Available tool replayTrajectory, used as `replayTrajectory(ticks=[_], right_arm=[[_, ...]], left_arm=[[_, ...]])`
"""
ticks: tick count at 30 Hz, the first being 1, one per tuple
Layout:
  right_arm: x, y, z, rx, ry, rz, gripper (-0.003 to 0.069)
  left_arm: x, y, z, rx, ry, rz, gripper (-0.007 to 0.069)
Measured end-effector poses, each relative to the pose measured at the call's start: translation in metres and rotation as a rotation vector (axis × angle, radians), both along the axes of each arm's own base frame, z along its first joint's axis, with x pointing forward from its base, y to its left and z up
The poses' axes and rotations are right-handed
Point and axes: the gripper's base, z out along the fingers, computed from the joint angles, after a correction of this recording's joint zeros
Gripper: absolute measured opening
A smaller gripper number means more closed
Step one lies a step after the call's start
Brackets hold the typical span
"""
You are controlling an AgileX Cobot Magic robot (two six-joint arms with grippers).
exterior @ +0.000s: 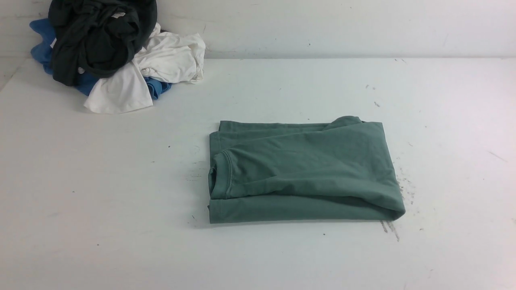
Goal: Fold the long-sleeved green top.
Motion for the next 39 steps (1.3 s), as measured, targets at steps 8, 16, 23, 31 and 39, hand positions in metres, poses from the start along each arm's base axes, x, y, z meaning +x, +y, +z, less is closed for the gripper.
replayTrajectory(ticks=[8,16,23,31,39], right_arm=[[0.0,0.0,-0.002,-0.002,0.022,-0.001,-0.0014],[0.0,0.0,-0.002,-0.003,0.022,-0.001,-0.0014],[0.0,0.0,-0.002,-0.003,0.022,-0.001,-0.0014],[0.0,0.0,-0.002,-0.003,0.022,-0.001,-0.0014],[0.0,0.0,-0.002,-0.003,0.022,-0.001,-0.0014]], left_arm=[[0.0,0.0,0.0,-0.002,-0.003,0.0,-0.0008],[0.0,0.0,0.0,-0.002,-0.003,0.0,-0.0007],[0.0,0.0,0.0,-0.002,-0.003,0.0,-0.0007],[0.0,0.0,0.001,0.003,-0.008,0.004,-0.0007],[0.021,-0.004,-0.015,-0.071,-0.144,0.103,-0.0007]])
